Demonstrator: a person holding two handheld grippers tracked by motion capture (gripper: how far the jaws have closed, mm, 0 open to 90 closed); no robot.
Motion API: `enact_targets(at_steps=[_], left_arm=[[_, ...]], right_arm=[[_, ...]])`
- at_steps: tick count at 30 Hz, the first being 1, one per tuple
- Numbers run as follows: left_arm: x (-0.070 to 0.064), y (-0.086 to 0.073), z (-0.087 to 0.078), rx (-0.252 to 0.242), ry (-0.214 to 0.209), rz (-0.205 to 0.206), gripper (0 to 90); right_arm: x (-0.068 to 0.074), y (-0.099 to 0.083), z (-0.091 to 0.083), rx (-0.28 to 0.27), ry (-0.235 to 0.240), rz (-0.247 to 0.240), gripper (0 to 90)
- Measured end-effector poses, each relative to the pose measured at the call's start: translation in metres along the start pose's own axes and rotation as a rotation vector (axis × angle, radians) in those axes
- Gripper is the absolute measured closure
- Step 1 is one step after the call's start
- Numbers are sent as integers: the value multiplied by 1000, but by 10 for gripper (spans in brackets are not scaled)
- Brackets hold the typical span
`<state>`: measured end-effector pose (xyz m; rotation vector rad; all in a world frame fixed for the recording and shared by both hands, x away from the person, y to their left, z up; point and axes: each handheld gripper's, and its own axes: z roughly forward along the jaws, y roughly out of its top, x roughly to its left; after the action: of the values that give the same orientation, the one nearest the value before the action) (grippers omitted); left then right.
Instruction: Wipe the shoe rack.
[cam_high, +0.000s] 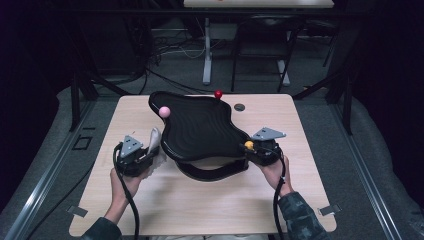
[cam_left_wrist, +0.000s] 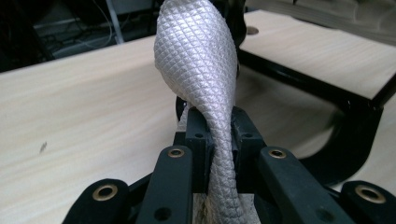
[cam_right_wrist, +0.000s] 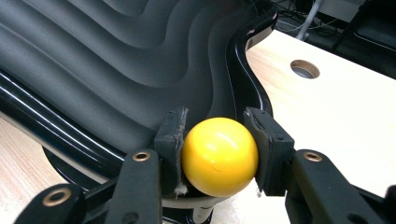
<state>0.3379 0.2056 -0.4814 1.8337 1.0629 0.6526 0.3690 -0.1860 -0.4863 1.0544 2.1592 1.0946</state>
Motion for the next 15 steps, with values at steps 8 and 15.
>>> enact_targets(at_steps=[8,15], left_arm=[[-2,15,10,-31,-67,31,805],[-1,20,11,-58,-87,40,804]], right_arm=[[0,-1,0,-7,5,8,598],[-1,-1,0,-7,7,11,598]])
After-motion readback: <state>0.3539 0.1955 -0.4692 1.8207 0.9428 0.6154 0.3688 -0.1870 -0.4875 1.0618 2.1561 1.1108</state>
